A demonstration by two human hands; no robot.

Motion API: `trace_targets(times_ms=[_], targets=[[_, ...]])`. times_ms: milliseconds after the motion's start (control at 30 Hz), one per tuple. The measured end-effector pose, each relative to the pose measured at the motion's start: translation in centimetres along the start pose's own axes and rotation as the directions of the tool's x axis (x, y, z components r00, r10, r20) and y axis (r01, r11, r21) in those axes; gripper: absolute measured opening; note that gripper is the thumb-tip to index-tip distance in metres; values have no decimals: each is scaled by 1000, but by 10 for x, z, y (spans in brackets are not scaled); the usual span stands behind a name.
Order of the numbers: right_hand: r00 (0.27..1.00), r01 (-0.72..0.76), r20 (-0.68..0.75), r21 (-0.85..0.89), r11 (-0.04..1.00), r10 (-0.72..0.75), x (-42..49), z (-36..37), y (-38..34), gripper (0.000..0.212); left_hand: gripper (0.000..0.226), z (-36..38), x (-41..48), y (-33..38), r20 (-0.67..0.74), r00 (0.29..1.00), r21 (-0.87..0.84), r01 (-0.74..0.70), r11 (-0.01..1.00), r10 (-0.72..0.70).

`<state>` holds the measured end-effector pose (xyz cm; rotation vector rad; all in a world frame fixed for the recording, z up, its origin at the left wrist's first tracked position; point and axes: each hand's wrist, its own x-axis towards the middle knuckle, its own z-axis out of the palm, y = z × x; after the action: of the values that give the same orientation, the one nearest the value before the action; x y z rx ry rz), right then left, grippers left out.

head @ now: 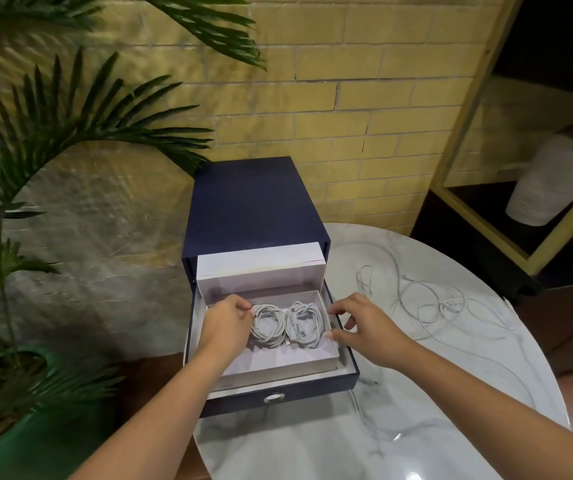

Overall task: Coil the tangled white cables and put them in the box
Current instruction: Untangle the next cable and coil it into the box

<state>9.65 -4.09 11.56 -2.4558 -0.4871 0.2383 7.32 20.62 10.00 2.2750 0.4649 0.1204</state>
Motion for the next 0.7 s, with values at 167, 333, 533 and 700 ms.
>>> trace_targets(times_ms=[167, 333, 533, 700], targets=[[1000, 11, 11, -7, 1000, -11, 0, 1, 0, 43, 32, -1, -5, -5, 176, 983, 39, -61, 997, 53], [999, 16, 33, -25, 1000, -15, 1, 0, 0, 46, 47, -2, -7, -8, 177, 977, 152, -144, 978, 116], [999, 16, 41, -43, 999, -14, 3, 1, 0, 46, 45, -4, -10, -4, 209, 962, 196, -216, 957, 174], [999, 3, 38, -37, 999, -1, 3, 1, 0, 46, 58, -5, -14, -3, 256, 949, 198, -239, 950, 186]])
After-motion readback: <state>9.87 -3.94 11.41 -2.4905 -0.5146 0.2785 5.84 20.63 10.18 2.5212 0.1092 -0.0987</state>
